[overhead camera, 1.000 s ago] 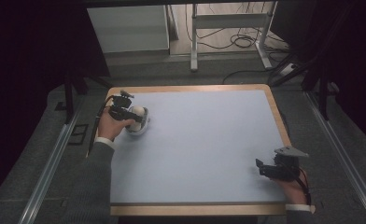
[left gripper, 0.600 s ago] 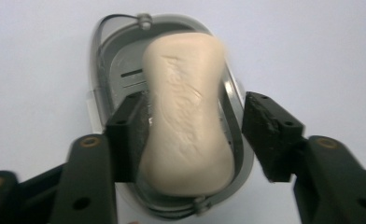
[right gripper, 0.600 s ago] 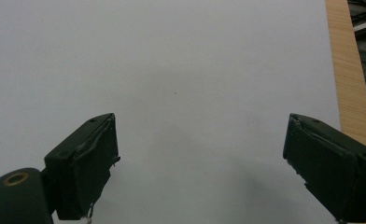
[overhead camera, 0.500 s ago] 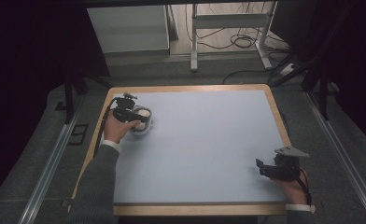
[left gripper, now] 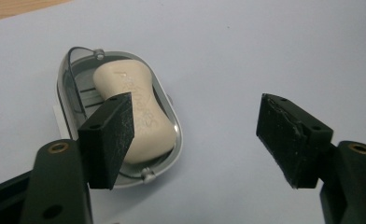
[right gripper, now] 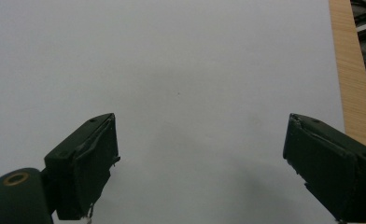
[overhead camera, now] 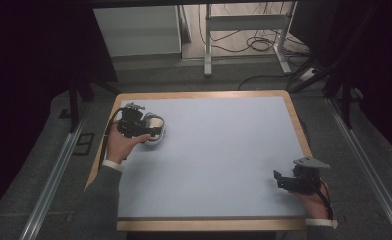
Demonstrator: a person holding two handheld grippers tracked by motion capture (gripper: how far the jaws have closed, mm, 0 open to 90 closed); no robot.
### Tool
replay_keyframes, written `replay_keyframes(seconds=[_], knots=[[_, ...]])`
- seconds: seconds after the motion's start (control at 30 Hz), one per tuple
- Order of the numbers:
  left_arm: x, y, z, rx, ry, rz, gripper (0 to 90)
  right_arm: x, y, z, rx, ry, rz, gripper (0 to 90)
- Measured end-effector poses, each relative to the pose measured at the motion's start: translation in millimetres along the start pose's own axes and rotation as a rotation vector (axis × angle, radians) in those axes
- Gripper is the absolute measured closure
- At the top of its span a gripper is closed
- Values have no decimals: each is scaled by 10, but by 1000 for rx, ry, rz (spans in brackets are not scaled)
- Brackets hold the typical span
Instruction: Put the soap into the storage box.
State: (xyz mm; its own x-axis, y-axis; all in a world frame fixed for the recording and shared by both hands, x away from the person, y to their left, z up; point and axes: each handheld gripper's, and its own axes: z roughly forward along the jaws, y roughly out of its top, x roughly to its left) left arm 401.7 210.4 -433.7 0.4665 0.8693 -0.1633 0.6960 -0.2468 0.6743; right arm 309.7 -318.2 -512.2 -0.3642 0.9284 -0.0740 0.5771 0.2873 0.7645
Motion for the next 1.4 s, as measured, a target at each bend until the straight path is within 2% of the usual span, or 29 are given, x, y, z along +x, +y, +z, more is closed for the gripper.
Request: replay_keyframes(seconds=[0.17, 0.37, 0.63, 0.93, 1.03, 1.2, 1.27, 1.4], knots=[[-76, -130, -92, -29, -11, 21, 266, 1, -1, -2, 0, -1, -1, 99], [-183, -359, -154, -63, -43, 41, 264, 11, 0, -2, 4, -2, -7, 99], [-286, -700, -177, -70, -70, 52, 254, 24, -1, 5, 7, -2, -11, 99], [-308, -1100, -152, -47, -74, 35, 251, 36, -2, 15, 5, -1, -16, 98], [-320, -1203, -113, -26, -76, 36, 247, 49, -2, 21, 9, 0, -20, 99], [-329, -1281, -74, -34, -83, 18, 244, 57, -1, 28, 11, 0, -24, 99], [-338, -1274, -60, -27, -86, 24, 242, 56, 0, 28, 10, 0, -24, 99], [-344, -1244, -56, -43, -91, 19, 239, 55, 0, 31, 10, -1, -24, 98]])
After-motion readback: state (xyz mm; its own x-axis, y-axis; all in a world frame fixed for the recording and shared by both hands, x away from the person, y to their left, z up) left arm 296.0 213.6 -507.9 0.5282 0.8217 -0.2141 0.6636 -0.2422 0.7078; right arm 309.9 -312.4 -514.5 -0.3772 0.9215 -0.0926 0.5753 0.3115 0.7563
